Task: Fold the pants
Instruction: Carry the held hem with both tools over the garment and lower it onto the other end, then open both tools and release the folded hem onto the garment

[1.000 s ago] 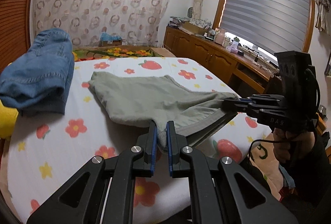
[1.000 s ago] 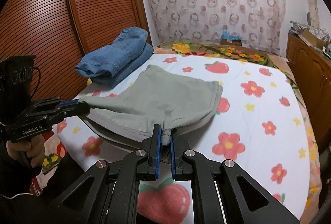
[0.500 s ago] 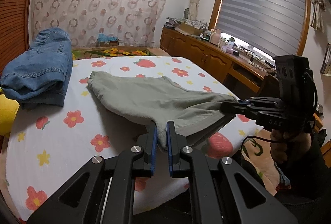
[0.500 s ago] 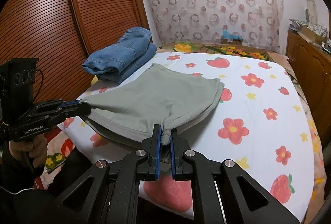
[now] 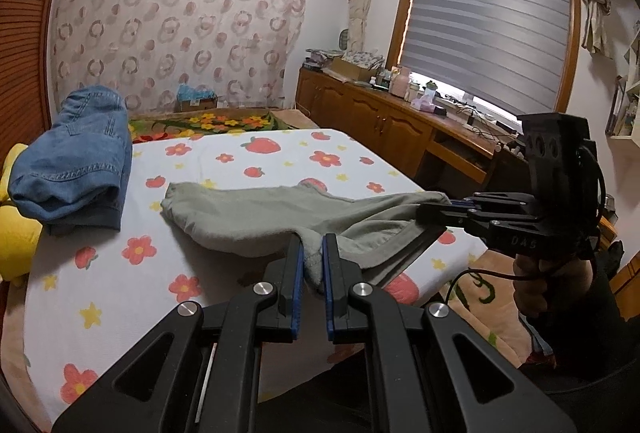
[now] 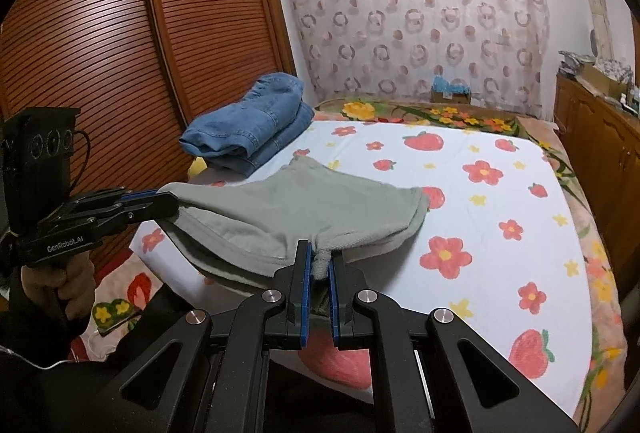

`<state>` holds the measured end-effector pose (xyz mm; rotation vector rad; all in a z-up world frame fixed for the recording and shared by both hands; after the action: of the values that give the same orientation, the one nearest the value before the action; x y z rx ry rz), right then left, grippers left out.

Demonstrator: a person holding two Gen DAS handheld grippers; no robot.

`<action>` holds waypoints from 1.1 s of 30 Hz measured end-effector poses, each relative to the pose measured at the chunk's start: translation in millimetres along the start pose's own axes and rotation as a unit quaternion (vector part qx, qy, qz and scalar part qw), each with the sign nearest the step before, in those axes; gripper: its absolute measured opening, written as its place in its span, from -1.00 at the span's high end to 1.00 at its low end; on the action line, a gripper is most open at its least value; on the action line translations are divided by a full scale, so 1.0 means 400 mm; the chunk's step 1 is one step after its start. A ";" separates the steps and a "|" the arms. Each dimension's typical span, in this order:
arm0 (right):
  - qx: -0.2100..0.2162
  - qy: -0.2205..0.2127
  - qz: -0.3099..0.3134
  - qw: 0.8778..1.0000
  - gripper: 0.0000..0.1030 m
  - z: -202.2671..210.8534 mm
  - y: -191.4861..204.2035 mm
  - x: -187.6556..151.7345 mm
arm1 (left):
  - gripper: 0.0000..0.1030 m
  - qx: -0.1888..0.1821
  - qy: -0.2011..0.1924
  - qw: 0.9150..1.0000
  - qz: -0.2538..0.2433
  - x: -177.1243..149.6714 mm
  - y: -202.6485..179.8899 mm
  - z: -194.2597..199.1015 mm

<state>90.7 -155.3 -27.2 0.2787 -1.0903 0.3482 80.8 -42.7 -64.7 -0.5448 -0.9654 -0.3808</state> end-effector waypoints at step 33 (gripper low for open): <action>-0.036 0.036 0.011 0.999 0.86 -0.293 -0.063 0.102 | 0.81 0.051 0.021 0.998 0.028 0.052 0.171 -0.150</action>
<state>213.2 -127.2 -43.0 0.1900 -1.0337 0.3348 168.4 -24.6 -92.2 -0.4681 -0.9229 -0.2908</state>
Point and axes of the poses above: each gripper's, at about its wrist camera, not at the fingertips, and z roughly against the way its jaws point, y to its left, x to its top, the point moved 10 cm from there along -z, roughly the way its jaws point, and after that the axes turned 9 degrees about -x, right-handed, at the moved point
